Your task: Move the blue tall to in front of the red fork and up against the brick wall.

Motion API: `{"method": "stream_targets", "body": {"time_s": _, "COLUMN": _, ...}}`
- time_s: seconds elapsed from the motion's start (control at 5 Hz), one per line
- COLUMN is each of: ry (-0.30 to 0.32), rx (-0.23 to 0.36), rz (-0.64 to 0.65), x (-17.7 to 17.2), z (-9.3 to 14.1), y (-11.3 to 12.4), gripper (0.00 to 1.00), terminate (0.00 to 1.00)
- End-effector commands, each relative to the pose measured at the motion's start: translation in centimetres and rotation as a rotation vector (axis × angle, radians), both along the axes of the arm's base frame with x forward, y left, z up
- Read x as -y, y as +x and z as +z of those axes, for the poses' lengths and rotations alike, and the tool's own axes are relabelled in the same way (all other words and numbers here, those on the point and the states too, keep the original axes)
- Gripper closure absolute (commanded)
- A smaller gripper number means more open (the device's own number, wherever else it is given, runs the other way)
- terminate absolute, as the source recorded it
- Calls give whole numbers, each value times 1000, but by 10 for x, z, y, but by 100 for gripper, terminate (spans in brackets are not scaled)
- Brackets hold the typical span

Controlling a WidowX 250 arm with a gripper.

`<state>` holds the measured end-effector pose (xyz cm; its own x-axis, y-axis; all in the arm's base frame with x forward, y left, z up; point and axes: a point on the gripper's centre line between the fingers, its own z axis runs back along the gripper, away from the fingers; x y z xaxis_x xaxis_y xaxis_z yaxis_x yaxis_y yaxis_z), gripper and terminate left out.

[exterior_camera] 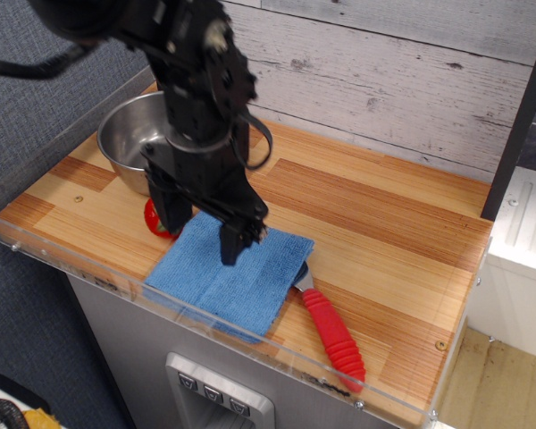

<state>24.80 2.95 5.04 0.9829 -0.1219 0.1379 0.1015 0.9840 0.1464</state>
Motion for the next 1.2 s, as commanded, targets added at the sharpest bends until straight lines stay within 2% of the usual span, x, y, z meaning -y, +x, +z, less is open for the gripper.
{"method": "stream_targets", "body": {"time_s": 0.0, "ry": 45, "rx": 1, "rz": -10, "x": 5, "z": -18, "y": 5, "gripper": 0, "terminate": 0}}
{"method": "stream_targets", "body": {"time_s": 0.2, "ry": 27, "rx": -42, "rz": -4, "x": 4, "z": -38, "y": 3, "gripper": 0, "terminate": 0}}
{"method": "stream_targets", "body": {"time_s": 0.4, "ry": -13, "rx": -59, "rz": 14, "x": 1, "z": -47, "y": 4, "gripper": 0, "terminate": 0}}
{"method": "stream_targets", "body": {"time_s": 0.6, "ry": -16, "rx": -67, "rz": 20, "x": 0, "z": -49, "y": 6, "gripper": 0, "terminate": 0}}
{"method": "stream_targets", "body": {"time_s": 0.8, "ry": 13, "rx": -57, "rz": 9, "x": 0, "z": -48, "y": 14, "gripper": 0, "terminate": 0}}
{"method": "stream_targets", "body": {"time_s": 1.0, "ry": 36, "rx": -38, "rz": 5, "x": 3, "z": -41, "y": 31, "gripper": 0, "terminate": 0}}
